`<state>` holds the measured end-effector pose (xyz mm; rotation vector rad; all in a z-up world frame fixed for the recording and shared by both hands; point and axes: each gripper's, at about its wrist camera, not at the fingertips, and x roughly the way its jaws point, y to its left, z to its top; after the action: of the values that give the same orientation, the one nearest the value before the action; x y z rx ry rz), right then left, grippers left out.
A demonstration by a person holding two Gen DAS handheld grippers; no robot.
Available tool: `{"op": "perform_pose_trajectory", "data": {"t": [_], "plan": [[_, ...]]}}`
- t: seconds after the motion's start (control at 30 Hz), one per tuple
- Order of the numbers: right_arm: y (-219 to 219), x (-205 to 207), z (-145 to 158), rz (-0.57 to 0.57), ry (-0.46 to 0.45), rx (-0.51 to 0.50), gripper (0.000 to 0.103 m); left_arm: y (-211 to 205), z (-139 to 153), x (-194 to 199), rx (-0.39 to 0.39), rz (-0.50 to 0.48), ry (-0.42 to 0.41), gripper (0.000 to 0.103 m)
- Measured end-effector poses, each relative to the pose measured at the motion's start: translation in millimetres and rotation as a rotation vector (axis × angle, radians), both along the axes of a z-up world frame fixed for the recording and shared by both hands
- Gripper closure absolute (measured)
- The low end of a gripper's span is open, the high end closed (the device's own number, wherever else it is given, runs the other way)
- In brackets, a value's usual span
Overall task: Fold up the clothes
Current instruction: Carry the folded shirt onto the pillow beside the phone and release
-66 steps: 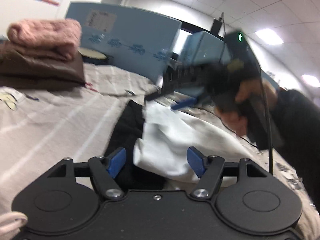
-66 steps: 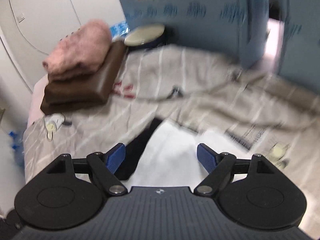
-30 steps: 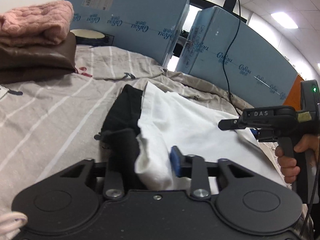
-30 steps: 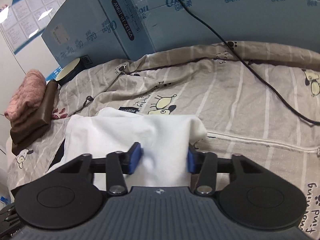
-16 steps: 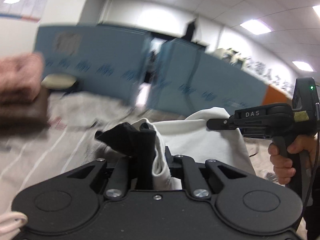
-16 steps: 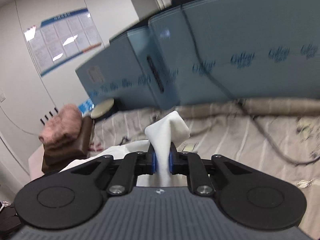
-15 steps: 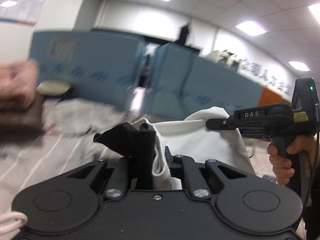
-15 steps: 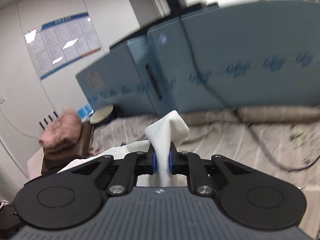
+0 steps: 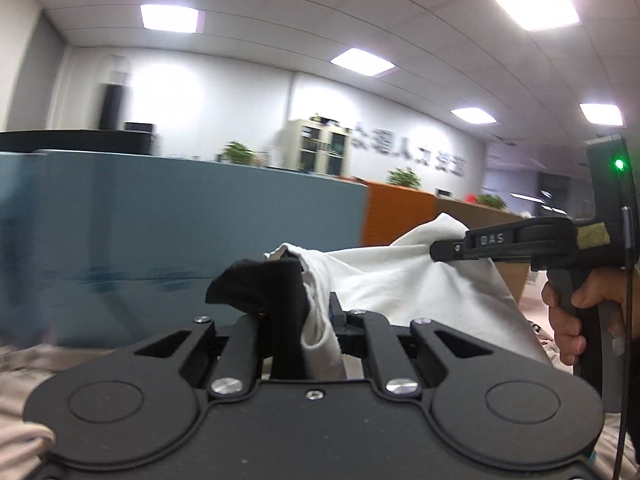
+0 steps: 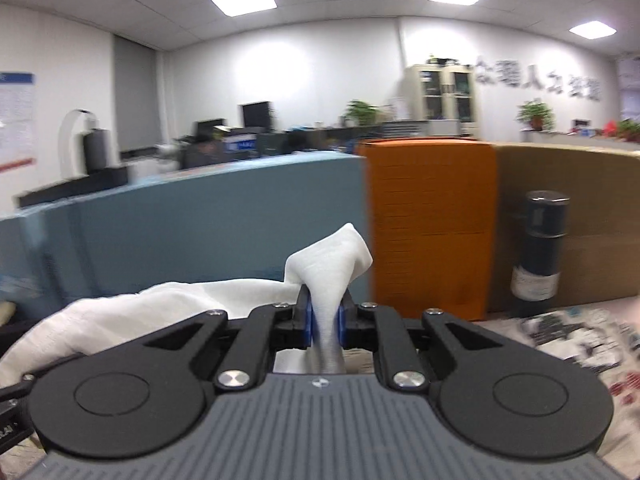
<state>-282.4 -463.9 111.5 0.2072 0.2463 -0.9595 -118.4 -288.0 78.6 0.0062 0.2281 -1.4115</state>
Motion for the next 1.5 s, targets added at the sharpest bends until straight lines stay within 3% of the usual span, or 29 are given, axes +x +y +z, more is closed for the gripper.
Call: {"op": "perform_pose_trajectory", "data": {"t": [0.13, 0.27, 0.43, 0.6, 0.7, 0.73, 0.77, 0.83, 0.9, 0.93, 1.03, 1.13, 1.37, 1.5], "plan": [[-63, -19, -25, -0.128, 0.111, 0.01, 0.093, -74, -24, -40, 0.054, -0.034, 0.016, 0.091], [-126, -42, -72, -0.23, 0.172, 0.142, 0.093, -125, -61, -63, 0.173, -0.07, 0.114, 0.091], [-168, -55, -129, -0.266, 0.234, 0.273, 0.093, -146, -105, -75, 0.319, -0.086, 0.196, 0.09], [-169, -58, -149, -0.285, 0.22, 0.279, 0.091, -142, -117, -67, 0.35, -0.066, 0.221, 0.077], [-161, -55, -152, -0.322, 0.241, 0.201, 0.059, -132, -121, -74, 0.361, -0.041, 0.203, 0.057], [-159, -55, -149, -0.329, 0.245, 0.185, 0.04, -129, -120, -74, 0.359, -0.038, 0.196, 0.053], [-155, -57, -144, -0.325, 0.246, 0.173, 0.028, -127, -118, -76, 0.347, -0.028, 0.188, 0.049], [-147, -58, -132, -0.333, 0.246, 0.145, 0.026, -123, -113, -80, 0.321, -0.005, 0.174, 0.022], [-132, -56, -115, -0.368, 0.243, 0.088, 0.024, -113, -109, -80, 0.265, 0.023, 0.14, 0.006], [-122, -55, -106, -0.377, 0.236, 0.052, 0.018, -106, -106, -79, 0.237, 0.029, 0.123, 0.001], [-90, -43, -84, -0.345, 0.217, -0.015, 0.016, -89, -97, -69, 0.204, 0.052, 0.091, 0.0], [-55, -23, -66, -0.287, 0.209, -0.018, 0.013, -69, -87, -55, 0.182, 0.088, 0.064, 0.0], [38, 32, -24, -0.091, 0.068, 0.098, 0.013, 15, -67, 5, 0.138, 0.23, 0.037, 0.0], [101, 68, 2, 0.061, 0.009, 0.11, 0.013, 72, -55, 39, 0.111, 0.32, 0.025, 0.0]]}}
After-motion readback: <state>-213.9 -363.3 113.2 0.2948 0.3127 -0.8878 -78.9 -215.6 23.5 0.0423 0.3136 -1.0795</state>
